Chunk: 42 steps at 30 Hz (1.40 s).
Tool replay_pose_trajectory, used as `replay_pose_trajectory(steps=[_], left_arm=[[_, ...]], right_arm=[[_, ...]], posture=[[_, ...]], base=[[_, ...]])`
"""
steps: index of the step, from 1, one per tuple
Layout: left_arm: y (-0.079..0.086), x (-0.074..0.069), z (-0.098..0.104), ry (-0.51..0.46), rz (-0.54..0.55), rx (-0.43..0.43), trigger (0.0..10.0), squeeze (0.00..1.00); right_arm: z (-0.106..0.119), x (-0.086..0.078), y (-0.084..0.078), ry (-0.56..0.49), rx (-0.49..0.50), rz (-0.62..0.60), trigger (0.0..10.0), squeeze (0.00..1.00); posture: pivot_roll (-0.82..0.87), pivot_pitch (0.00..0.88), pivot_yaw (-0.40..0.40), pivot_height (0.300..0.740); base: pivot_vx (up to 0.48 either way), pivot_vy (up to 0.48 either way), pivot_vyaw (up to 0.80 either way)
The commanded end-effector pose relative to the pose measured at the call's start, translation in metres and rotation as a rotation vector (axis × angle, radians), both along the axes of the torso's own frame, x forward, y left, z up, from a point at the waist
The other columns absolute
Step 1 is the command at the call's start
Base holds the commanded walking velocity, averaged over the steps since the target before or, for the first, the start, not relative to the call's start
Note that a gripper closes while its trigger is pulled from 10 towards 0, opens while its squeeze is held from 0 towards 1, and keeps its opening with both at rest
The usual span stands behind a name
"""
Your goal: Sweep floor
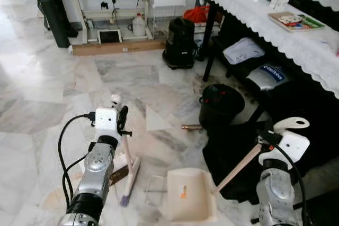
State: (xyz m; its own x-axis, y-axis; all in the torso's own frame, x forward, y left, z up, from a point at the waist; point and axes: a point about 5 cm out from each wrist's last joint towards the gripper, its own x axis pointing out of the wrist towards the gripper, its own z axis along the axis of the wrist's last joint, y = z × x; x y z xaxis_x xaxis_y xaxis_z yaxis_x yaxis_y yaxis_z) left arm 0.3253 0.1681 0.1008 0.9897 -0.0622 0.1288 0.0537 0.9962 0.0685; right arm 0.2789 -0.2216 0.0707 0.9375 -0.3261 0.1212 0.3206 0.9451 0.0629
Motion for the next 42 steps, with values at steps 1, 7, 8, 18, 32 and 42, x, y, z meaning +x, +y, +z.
replay_pose_trajectory(steps=[1, 7, 8, 18, 32, 42], left_arm=[[-0.0014, 0.0027, 0.0116, -0.055, -0.008, 0.009, 10.0, 0.00], [-0.0012, 0.0028, 0.0115, -0.053, -0.007, 0.006, 10.0, 0.00], [-0.0013, 0.0029, 0.0115, -0.052, -0.008, 0.005, 10.0, 0.00], [-0.0046, 0.0031, 0.0123, -0.054, -0.031, 0.023, 10.0, 0.00], [-0.0056, 0.0032, 0.0129, -0.057, -0.041, 0.030, 10.0, 0.00], [-0.0061, 0.0026, 0.0128, -0.057, -0.039, 0.027, 10.0, 0.00]], right_arm=[[0.0061, 0.0025, -0.0029, -0.028, 0.000, -0.011, 10.0, 0.00], [0.0066, 0.0032, -0.0025, -0.030, 0.003, -0.010, 10.0, 0.00], [0.0066, 0.0032, -0.0026, -0.030, 0.003, -0.011, 10.0, 0.00], [0.0060, 0.0029, -0.0028, -0.029, 0.004, -0.016, 10.0, 0.00], [0.0068, 0.0028, -0.0044, -0.033, 0.003, -0.024, 10.0, 0.00], [0.0073, 0.0026, -0.0048, -0.034, -0.001, -0.022, 10.0, 0.00]], posture=[[0.14, 0.070, -0.078, 0.740], [0.15, 0.069, -0.077, 0.740], [0.15, 0.068, -0.077, 0.740], [0.15, 0.069, -0.075, 0.740], [0.15, 0.067, -0.072, 0.740], [0.15, 0.068, -0.074, 0.740]], base=[[0.000, 0.000, 0.00], [0.000, 0.000, 0.00], [0.000, 0.000, 0.00], [0.000, 0.049, 0.00], [0.271, 0.000, 0.00], [0.335, 0.000, 0.00]])
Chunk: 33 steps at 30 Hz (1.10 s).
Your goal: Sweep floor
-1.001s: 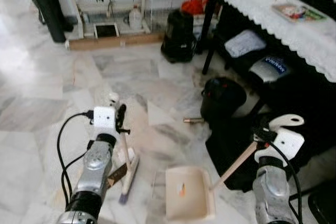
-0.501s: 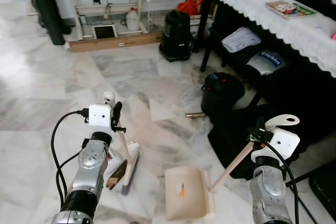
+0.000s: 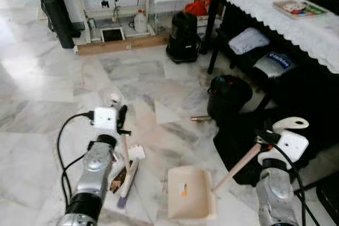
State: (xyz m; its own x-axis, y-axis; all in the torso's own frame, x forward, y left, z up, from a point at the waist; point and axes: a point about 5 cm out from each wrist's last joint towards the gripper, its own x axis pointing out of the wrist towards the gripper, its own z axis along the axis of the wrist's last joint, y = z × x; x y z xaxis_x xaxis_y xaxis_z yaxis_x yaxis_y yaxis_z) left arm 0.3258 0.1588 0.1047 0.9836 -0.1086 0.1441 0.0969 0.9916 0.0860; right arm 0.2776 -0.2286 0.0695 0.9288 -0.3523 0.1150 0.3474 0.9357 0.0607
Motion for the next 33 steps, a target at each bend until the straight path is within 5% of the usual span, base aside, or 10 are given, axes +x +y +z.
replay_pose_trajectory(steps=[1, 16, 33], left_arm=[[0.003, 0.002, 0.009, -0.040, 0.006, 0.010, 10.0, 0.00], [0.004, 0.002, 0.008, -0.040, 0.009, 0.007, 10.0, 0.00], [0.006, -0.001, 0.007, -0.032, 0.006, 0.014, 10.0, 0.00]], right_arm=[[0.009, 0.004, 0.002, -0.040, -0.005, 0.008, 10.0, 0.00], [0.008, 0.004, 0.002, -0.038, -0.009, 0.010, 10.0, 0.00], [-0.004, 0.000, 0.000, 0.012, -0.011, 0.015, 10.0, 0.00]], posture=[[0.15, 0.069, -0.075, 0.740], [0.14, 0.071, -0.077, 0.740], [0.14, 0.091, -0.071, 0.740]], base=[[0.341, 0.000, 0.00], [0.341, 0.000, 0.00], [0.000, 0.000, 0.00]])
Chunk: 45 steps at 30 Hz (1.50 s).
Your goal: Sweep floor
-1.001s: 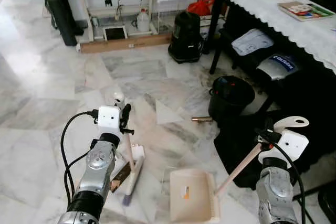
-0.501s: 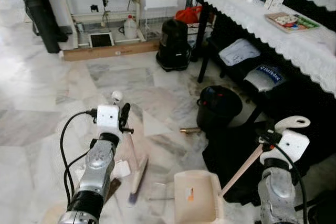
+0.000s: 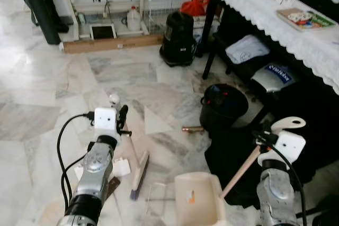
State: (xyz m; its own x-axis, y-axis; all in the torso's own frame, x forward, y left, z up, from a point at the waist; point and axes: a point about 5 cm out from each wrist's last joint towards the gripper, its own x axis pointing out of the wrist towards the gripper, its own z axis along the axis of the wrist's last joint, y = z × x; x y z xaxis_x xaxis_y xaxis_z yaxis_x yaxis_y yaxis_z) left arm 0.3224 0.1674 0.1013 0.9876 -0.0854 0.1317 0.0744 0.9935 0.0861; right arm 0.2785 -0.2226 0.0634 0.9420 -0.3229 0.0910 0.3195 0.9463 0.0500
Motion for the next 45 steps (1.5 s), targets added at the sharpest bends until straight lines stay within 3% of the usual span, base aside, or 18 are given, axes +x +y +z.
replay_pose_trajectory(steps=[1, 20, 26, 37, 45], left_arm=[[-0.003, 0.002, 0.010, -0.042, -0.020, 0.015, 10.0, 0.00], [0.001, -0.003, 0.009, -0.031, -0.036, 0.034, 10.0, 0.00], [0.003, -0.006, 0.011, -0.030, -0.041, 0.054, 10.0, 0.00], [0.008, -0.014, 0.012, -0.027, -0.047, 0.068, 10.0, 0.00], [0.011, -0.019, 0.013, -0.026, -0.047, 0.076, 10.0, 0.00]], right_arm=[[-0.001, 0.000, -0.006, -0.003, -0.009, -0.015, 10.0, 0.00], [-0.007, 0.012, -0.011, 0.064, -0.035, -0.008, 10.0, 0.00], [-0.002, 0.022, -0.017, 0.083, -0.106, -0.006, 10.0, 0.00], [-0.012, 0.020, -0.009, 0.118, -0.096, -0.003, 10.0, 0.00], [-0.003, 0.025, -0.008, 0.068, -0.149, -0.005, 10.0, 0.00]], posture=[[0.15, 0.094, -0.069, 0.740], [0.19, 0.120, -0.054, 0.740], [0.21, 0.136, -0.045, 0.740], [0.24, 0.153, -0.031, 0.740], [0.24, 0.169, -0.027, 0.740]], base=[[0.000, 0.000, 0.00], [0.000, 0.000, 0.00], [0.000, 0.000, 0.00], [0.000, 0.000, 0.00], [0.000, 0.000, 0.00]])
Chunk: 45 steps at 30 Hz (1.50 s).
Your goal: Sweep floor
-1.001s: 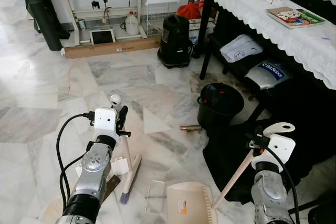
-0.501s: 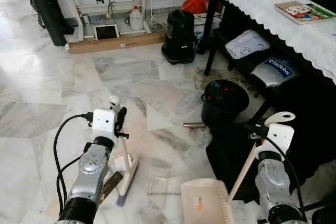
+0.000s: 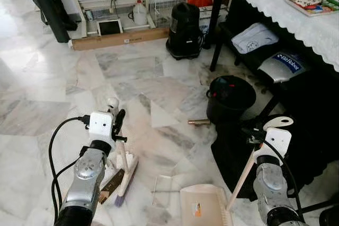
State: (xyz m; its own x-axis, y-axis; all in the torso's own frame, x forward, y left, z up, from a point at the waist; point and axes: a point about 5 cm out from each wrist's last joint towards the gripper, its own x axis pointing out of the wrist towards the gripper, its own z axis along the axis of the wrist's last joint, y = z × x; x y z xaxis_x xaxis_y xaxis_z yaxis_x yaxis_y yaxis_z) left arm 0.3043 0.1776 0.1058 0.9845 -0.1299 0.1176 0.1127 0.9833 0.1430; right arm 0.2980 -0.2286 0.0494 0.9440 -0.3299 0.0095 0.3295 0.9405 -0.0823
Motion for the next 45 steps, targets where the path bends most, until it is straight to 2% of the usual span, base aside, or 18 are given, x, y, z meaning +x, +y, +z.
replay_pose_trajectory(steps=[1, 5, 18, 27, 32, 38, 45], left_arm=[[0.000, -0.002, 0.009, -0.033, -0.011, 0.018, 10.0, 0.00], [0.000, -0.007, 0.010, -0.030, -0.017, 0.019, 10.0, 0.00], [0.003, -0.019, 0.020, -0.042, -0.027, 0.037, 10.0, 0.00], [0.002, -0.023, 0.032, -0.048, -0.041, 0.039, 10.0, 0.00], [-0.002, -0.024, 0.029, -0.009, -0.067, 0.010, 10.0, 0.00], [-0.005, -0.022, 0.028, 0.037, -0.089, -0.039, 10.0, 0.00], [-0.007, -0.020, 0.028, 0.067, -0.118, -0.063, 10.0, 0.00]], right_arm=[[0.013, 0.006, -0.001, -0.059, -0.060, 0.020, 10.0, 0.00], [0.018, 0.009, 0.003, -0.094, -0.086, 0.020, 10.0, 0.00], [0.023, 0.004, 0.009, -0.200, -0.053, -0.004, 10.0, 0.00], [0.029, 0.012, 0.023, -0.230, -0.064, 0.030, 10.0, 0.00], [0.023, 0.009, 0.026, -0.206, -0.042, 0.017, 10.0, 0.00], [0.008, -0.004, 0.031, -0.171, -0.045, 0.024, 10.0, 0.00], [0.002, -0.008, 0.032, -0.149, -0.046, 0.028, 10.0, 0.00]], posture=[[0.24, 0.173, -0.028, 0.740], [0.26, 0.190, -0.025, 0.740], [0.30, 0.251, -0.009, 0.740], [0.31, 0.290, 0.004, 0.740], [0.31, 0.299, 0.003, 0.740], [0.30, 0.300, 0.000, 0.740], [0.29, 0.297, 0.000, 0.740]], base=[[0.000, 0.000, 0.00], [0.000, 0.000, 0.00], [0.000, 0.000, 0.00], [0.000, 0.000, 0.00], [0.000, 0.000, 0.00], [0.000, 0.000, 0.00], [0.000, 0.000, 0.00]])
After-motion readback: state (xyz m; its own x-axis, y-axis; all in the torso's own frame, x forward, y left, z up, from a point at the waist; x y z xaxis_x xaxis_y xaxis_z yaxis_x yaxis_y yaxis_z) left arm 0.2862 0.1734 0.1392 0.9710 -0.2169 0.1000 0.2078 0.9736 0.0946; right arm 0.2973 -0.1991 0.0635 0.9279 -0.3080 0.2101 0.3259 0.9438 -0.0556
